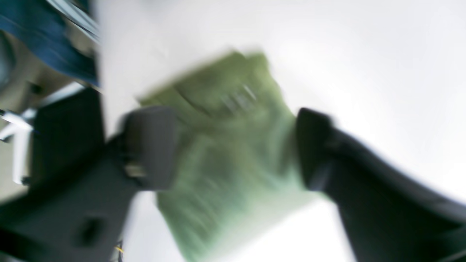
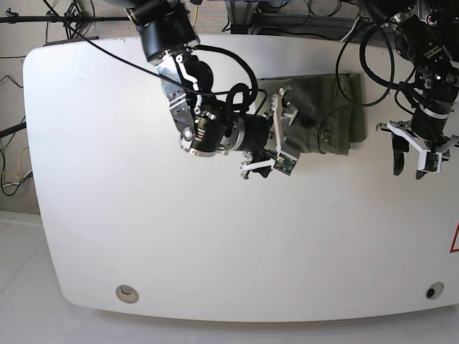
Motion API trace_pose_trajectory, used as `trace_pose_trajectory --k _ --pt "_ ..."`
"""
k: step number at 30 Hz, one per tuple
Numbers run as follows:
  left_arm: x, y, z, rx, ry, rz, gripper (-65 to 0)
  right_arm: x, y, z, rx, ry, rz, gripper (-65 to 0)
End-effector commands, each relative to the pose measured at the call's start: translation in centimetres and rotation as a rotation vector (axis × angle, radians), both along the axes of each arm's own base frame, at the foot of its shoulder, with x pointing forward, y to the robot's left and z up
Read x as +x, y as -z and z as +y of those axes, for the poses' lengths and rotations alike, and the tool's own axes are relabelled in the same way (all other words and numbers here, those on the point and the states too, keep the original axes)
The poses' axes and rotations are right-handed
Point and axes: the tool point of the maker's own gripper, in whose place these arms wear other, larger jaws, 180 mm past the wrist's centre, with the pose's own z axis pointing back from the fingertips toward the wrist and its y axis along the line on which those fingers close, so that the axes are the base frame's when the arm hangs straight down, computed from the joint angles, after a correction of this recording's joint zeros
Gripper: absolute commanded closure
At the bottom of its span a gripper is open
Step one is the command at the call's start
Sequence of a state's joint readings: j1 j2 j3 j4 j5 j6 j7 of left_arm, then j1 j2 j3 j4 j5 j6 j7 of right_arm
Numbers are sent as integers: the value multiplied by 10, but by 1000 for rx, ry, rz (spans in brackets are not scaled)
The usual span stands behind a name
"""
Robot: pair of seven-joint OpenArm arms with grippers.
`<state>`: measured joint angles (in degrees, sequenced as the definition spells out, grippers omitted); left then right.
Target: Fold the T-shirt properly
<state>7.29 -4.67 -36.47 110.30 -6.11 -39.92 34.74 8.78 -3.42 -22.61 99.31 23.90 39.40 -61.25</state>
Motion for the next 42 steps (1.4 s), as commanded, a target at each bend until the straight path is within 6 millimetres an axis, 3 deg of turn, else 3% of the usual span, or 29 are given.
trace_pose_trajectory --k 1,2,3,4,5,8,14,31,42 --pt "0 -5 -7 15 35 -12 -152 15 -22 8 66 1 -41 -225" --pt "-1 -2 -9 16 43 -2 -91 22 -16 3 55 17 -25 -97" --pt "-3 0 -9 17 41 4 -62 25 -13 1 50 27 -17 -26" --pt "-5 1 -9 17 39 9 -34 30 -11 -2 49 40 -8 0" --pt "-8 5 -8 18 39 22 -5 36 -9 -5 47 56 2 0" --pt "-17 16 -11 14 43 62 0 43 -2 -11 38 81 27 -34" --pt "-34 36 -4 24 11 178 0 60 -6 -10 52 91 16 0" --pt "-113 90 40 22 -218 572 0 97 29 -7 95 144 136 0" --pt "-157 117 28 -7 -232 725 0 96 57 -12 115 184 213 0"
